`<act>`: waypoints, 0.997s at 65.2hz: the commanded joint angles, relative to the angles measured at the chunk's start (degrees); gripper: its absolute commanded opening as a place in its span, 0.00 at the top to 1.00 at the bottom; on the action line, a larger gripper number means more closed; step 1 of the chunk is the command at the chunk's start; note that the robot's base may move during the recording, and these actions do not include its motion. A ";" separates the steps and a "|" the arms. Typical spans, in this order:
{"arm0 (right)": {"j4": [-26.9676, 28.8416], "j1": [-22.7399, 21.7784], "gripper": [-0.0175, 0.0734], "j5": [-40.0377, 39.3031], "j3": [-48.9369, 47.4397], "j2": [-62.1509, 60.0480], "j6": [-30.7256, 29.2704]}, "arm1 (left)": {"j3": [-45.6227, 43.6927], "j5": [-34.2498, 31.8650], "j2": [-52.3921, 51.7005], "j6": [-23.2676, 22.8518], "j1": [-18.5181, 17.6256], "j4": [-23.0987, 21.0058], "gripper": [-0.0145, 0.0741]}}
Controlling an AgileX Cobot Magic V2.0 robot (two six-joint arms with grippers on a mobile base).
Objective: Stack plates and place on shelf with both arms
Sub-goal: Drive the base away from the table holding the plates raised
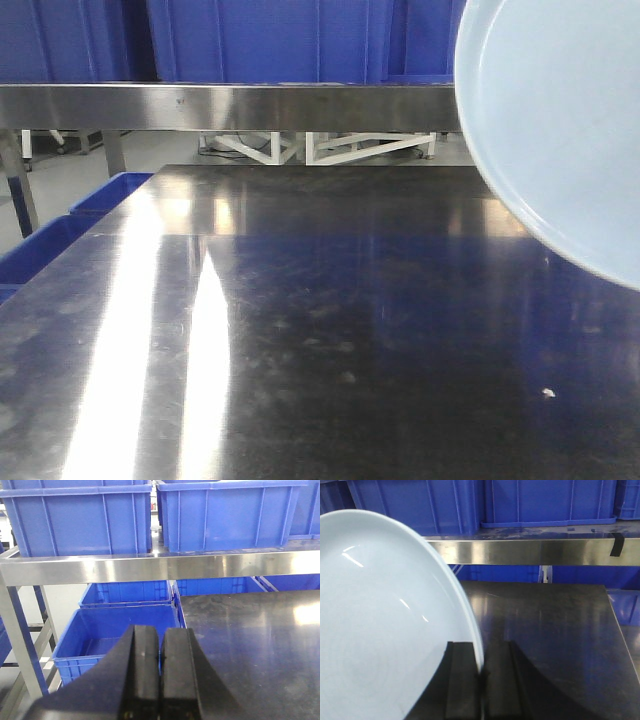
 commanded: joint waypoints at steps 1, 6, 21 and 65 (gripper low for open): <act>0.71 -0.33 0.74 -4.98 -1.92 0.25 -0.29 | -1.94 -4.89 0.30 -0.39 0.06 -0.49 0.74; 0.71 -0.33 0.74 -4.98 -1.92 0.25 -0.29 | -1.94 -4.89 0.30 -0.39 0.06 -0.49 0.74; 0.71 -0.33 0.74 -4.93 -1.92 0.25 -0.29 | -1.94 -4.89 0.30 -0.39 0.06 -0.49 0.74; 0.71 -0.33 0.74 -4.93 -1.92 0.25 -0.29 | -1.94 -4.89 0.30 -0.39 0.06 -0.49 0.74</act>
